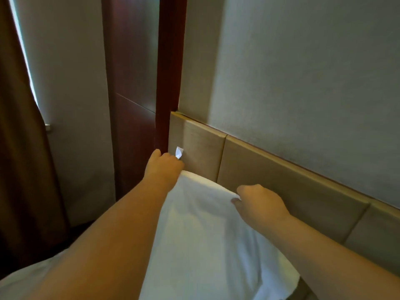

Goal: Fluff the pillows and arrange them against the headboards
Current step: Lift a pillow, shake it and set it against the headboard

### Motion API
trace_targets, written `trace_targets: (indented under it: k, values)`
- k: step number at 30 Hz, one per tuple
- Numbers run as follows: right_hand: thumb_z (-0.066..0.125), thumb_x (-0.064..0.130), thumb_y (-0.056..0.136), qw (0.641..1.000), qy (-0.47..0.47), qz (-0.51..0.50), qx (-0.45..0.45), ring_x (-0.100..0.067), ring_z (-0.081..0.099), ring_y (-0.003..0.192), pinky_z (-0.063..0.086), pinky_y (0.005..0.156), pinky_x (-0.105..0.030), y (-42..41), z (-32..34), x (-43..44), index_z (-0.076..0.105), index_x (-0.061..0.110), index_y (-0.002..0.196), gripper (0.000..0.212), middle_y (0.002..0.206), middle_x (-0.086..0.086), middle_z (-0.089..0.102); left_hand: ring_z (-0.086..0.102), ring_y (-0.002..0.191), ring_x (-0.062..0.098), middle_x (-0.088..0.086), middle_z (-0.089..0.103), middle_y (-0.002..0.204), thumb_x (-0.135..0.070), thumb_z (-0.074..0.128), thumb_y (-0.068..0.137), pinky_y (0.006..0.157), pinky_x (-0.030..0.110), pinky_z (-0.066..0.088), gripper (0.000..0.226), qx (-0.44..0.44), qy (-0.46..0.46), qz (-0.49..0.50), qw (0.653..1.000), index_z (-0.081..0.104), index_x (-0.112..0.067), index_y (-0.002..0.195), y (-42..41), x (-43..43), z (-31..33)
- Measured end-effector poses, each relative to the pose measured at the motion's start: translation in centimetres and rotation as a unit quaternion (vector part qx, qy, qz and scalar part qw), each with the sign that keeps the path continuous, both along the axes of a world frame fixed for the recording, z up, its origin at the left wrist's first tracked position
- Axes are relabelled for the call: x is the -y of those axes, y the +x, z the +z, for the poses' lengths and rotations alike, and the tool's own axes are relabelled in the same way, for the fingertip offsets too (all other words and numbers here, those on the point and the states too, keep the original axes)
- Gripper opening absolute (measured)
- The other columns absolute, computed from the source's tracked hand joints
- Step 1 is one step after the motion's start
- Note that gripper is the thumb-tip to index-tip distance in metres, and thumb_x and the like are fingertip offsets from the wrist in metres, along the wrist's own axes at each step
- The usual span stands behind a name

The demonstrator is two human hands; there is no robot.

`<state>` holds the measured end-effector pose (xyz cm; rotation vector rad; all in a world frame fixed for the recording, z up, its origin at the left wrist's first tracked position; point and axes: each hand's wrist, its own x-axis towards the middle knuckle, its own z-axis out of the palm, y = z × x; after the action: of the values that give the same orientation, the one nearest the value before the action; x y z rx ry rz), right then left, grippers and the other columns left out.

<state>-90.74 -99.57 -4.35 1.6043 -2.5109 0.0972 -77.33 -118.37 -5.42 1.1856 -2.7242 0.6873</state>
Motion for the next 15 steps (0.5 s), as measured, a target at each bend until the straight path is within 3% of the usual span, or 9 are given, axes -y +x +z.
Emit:
trace_targets:
  k: [2,4,7,11,13,15]
  values:
    - [0.046,0.032,0.098,1.0,0.004,-0.017,-0.003,-0.03,0.061,0.085,0.036,0.059,-0.03,-1.0,-0.5,-0.2,0.036,0.021,0.071,0.031,0.099,-0.008,0.066,0.057,0.106,0.022,0.004,0.061,0.116,-0.015,0.064,0.089,0.095,0.036,0.04,0.037,-0.064,0.049,0.01,0.997,0.051,-0.021,0.124,-0.9,0.0,-1.0]
    - [0.046,0.027,0.098,0.999,-0.003,-0.038,-0.005,-0.029,0.061,0.083,0.037,0.058,-0.029,-1.8,-1.1,-0.5,0.038,0.019,0.079,0.022,0.098,-0.008,0.067,0.057,0.108,0.023,0.005,0.059,0.117,-0.01,0.062,0.089,0.093,0.037,0.042,0.038,-0.115,0.08,-0.003,0.99,0.048,-0.02,0.123,-2.1,0.0,-1.6]
    - [0.049,0.018,0.097,0.998,0.004,-0.051,-0.025,-0.026,0.063,0.079,0.04,0.057,-0.03,-2.5,-1.7,-0.7,0.038,0.018,0.084,0.018,0.096,-0.006,0.068,0.058,0.104,0.022,0.001,0.06,0.11,-0.009,0.06,0.089,0.087,0.034,0.042,0.033,-0.126,0.069,-0.014,0.99,0.051,-0.022,0.118,-3.7,0.0,-2.3]
    - [0.051,0.014,0.096,0.997,0.026,-0.055,-0.055,-0.021,0.059,0.068,0.039,0.05,-0.027,-3.4,-1.9,-1.1,0.04,0.019,0.089,0.014,0.092,-0.004,0.068,0.06,0.092,0.018,-0.002,0.064,0.1,-0.007,0.05,0.094,0.092,0.024,0.038,0.027,-0.105,0.071,0.003,0.992,0.053,-0.02,0.118,-5.0,-0.3,-2.9]
    - [0.051,0.015,0.096,0.995,0.047,-0.053,-0.066,-0.018,0.058,0.065,0.041,0.049,-0.026,-3.4,-2.1,-1.3,0.042,0.019,0.094,0.01,0.091,-0.003,0.069,0.063,0.093,0.019,0.0,0.066,0.103,-0.008,0.049,0.095,0.08,0.022,0.038,0.025,-0.134,0.087,0.006,0.987,0.051,-0.017,0.119,-5.1,-0.6,-3.1]
    - [0.049,0.014,0.097,0.992,0.068,-0.052,-0.088,-0.018,0.06,0.065,0.043,0.052,-0.027,-3.0,-1.9,-1.6,0.043,0.018,0.1,0.009,0.091,-0.003,0.069,0.062,0.091,0.023,0.005,0.064,0.102,-0.005,0.053,0.093,0.068,0.027,0.04,0.027,-0.219,0.14,0.016,0.966,0.052,-0.015,0.118,-5.2,-0.6,-2.9]
